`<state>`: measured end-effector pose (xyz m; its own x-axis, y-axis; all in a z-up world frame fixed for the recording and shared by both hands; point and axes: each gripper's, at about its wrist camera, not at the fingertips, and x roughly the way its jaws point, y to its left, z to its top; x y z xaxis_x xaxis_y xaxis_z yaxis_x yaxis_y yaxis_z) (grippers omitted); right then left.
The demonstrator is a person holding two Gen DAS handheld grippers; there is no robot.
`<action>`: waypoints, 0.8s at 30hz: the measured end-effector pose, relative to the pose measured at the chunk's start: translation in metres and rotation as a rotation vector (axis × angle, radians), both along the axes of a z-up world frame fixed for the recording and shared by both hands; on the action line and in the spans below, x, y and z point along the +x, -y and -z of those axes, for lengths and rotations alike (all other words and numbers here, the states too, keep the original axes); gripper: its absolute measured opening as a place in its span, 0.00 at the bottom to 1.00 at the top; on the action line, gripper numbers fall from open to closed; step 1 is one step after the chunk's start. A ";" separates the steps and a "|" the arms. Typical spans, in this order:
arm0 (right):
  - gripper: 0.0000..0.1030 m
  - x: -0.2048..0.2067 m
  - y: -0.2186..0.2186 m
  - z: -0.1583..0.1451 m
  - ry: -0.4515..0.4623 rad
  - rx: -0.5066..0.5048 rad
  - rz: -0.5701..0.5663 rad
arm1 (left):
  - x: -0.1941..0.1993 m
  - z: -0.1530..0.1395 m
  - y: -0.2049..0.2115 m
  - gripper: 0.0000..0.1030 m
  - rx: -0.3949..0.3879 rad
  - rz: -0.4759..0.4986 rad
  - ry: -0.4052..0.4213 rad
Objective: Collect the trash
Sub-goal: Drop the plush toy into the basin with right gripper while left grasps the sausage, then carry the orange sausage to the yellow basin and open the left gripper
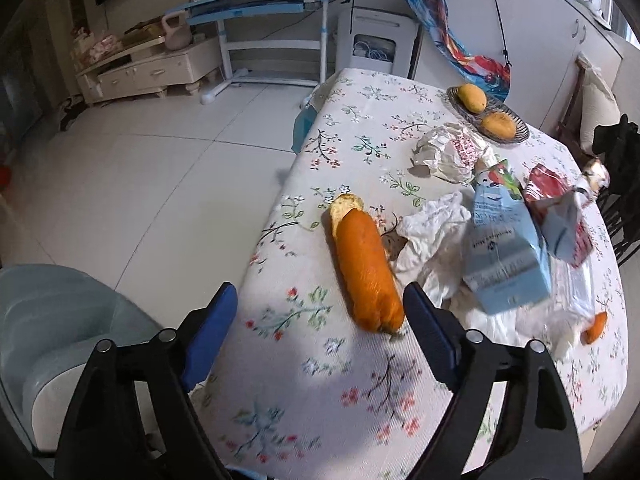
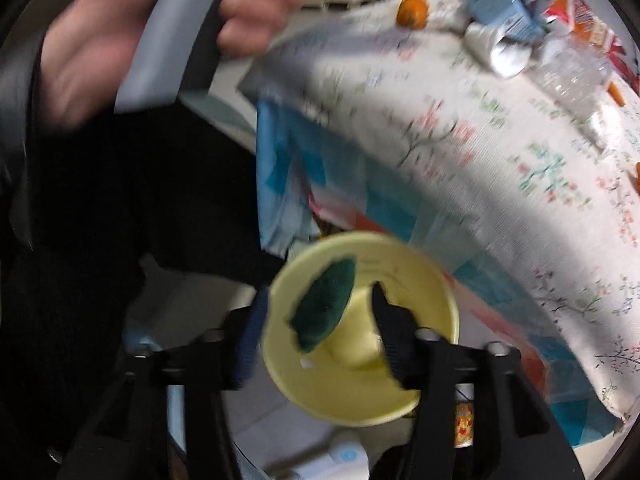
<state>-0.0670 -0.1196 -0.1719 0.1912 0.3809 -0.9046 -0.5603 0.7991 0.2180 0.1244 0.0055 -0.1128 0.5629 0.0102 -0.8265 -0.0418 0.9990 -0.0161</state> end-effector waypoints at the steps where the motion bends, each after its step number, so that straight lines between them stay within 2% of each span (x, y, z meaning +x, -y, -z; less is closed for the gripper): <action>1: 0.63 0.000 -0.002 0.001 0.001 -0.006 -0.003 | 0.003 0.001 0.001 0.75 0.001 0.001 -0.003; 9: 0.63 -0.001 0.001 -0.003 0.017 0.022 0.027 | 0.019 0.014 0.013 0.60 0.005 0.013 -0.031; 12: 0.63 -0.003 0.000 -0.006 0.029 0.029 0.030 | 0.023 0.018 0.013 0.50 -0.026 0.023 -0.043; 16: 0.63 -0.002 0.001 -0.009 0.043 0.037 0.042 | 0.026 0.022 0.021 0.30 -0.026 0.062 -0.042; 18: 0.63 -0.001 0.004 -0.014 0.050 0.044 0.053 | 0.026 0.022 0.024 0.27 -0.032 0.073 -0.038; 19: 0.63 0.000 0.006 -0.016 0.053 0.050 0.061 | 0.025 0.022 0.024 0.22 -0.040 0.075 -0.039; 24: 0.63 0.002 0.017 -0.031 0.088 0.118 0.099 | 0.014 0.016 0.011 0.19 -0.075 0.060 -0.033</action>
<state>-0.0654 -0.1361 -0.1413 0.3097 0.4583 -0.8331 -0.5008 0.8234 0.2668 0.1389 -0.0058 -0.1284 0.5332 -0.0851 -0.8417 0.0162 0.9958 -0.0904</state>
